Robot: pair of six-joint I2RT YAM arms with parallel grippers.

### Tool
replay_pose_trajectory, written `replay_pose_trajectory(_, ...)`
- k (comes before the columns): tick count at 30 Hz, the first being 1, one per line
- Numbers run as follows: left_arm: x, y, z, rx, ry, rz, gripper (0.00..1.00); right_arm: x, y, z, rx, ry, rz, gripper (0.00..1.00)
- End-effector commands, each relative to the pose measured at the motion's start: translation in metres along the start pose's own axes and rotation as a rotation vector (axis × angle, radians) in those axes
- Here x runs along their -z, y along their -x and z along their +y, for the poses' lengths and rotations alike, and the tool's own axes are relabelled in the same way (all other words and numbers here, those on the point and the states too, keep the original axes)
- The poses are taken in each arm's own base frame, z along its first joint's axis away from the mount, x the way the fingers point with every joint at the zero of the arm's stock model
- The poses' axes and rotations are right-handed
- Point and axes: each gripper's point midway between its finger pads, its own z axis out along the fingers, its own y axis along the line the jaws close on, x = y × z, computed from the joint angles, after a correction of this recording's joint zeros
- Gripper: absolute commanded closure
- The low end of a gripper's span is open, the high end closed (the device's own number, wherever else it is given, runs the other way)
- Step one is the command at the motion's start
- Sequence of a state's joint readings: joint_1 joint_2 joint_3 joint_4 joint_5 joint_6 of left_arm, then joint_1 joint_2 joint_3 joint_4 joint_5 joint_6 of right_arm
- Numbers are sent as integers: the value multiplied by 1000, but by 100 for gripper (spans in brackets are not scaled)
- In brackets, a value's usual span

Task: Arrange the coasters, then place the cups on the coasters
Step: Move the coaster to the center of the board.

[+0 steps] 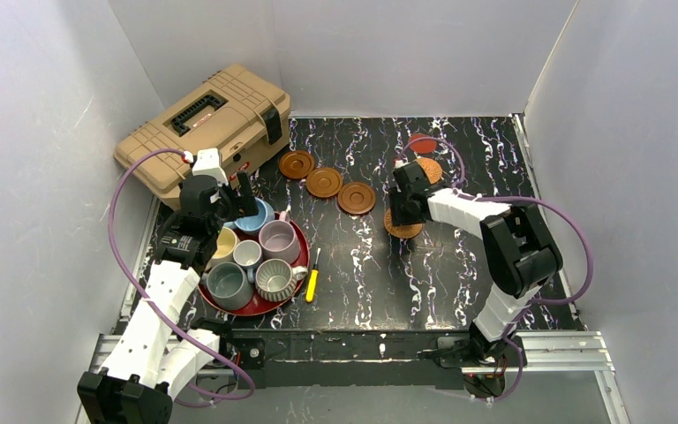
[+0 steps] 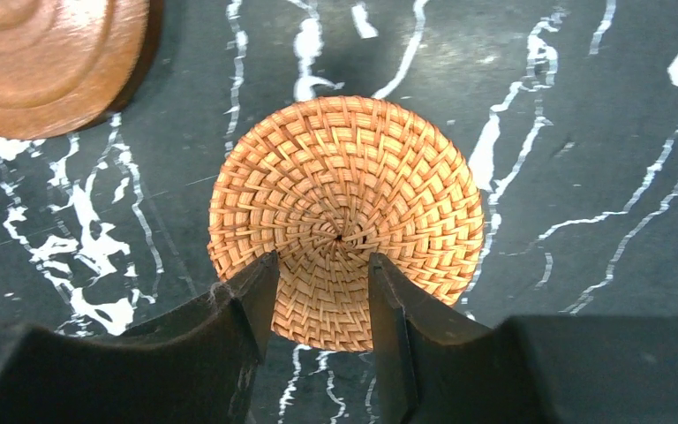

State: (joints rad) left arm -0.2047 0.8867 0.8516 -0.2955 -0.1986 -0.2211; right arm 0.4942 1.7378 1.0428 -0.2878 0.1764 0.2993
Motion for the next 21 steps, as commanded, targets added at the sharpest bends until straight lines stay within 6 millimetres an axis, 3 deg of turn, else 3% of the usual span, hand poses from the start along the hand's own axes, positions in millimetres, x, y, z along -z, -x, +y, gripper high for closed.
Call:
replay_pose_trajectory(1, 5, 10, 1, 8, 1, -26, 1, -5, -40, 27, 23, 52, 119, 50)
replay_pose_trajectory(21, 6, 11, 2, 5, 4, -27, 1, -18, -24, 51, -17, 57, 17, 52)
